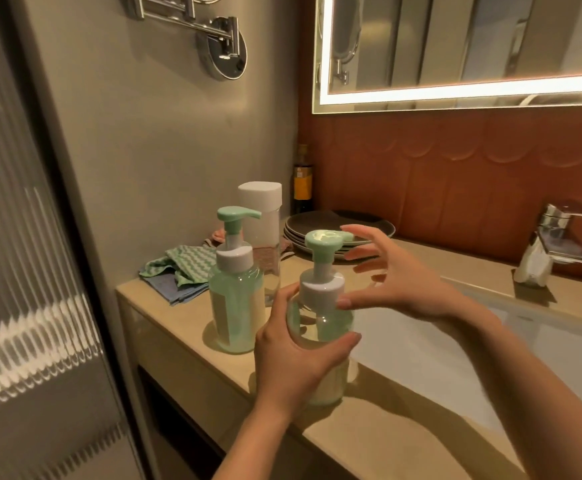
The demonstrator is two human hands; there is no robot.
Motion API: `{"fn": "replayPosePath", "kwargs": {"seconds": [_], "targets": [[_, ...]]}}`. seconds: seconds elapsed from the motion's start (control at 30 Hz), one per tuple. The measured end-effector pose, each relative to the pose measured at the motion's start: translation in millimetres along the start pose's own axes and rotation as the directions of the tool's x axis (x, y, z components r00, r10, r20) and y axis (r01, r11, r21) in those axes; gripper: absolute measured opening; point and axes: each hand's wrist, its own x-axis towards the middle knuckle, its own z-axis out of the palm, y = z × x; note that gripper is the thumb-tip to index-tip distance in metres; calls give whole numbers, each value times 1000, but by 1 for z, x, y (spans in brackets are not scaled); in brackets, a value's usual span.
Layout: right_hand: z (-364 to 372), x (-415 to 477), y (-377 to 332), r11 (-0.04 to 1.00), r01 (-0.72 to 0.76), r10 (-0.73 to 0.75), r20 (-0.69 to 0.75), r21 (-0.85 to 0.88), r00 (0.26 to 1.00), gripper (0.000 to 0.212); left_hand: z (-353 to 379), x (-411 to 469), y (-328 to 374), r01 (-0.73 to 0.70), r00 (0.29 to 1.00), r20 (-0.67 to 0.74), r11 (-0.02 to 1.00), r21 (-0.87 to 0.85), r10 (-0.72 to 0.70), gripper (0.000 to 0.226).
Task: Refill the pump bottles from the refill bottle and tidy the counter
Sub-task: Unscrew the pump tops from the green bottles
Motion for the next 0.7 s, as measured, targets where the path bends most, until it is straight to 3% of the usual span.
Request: {"fn": "replayPosePath", "kwargs": {"seconds": [0.2,0.33,0.43,0.57,0.7], "targets": [[-5,-2,-9,1000,0,-1,53,17,999,82,1,1,0,-12,1000,-12,1000,-12,12,70],[27,3,-20,992,80,-84,-39,-96,996,96,1,1,3,-53,999,-5,998,-39,53,70],[22,5,-14,992,34,-43,-73,-121,996,99,1,0,2,-43,999,-11,998,-45,42,65],[-3,-1,-3,994,-41,40,-12,-99,999,81,2,0,0,-11,1000,-15,999,-31,10,69],[-15,-7,-10,987,-4,8,24,-161,1000,53,1,0,0,17,1000,-1,998,-64,-17,67]]}}
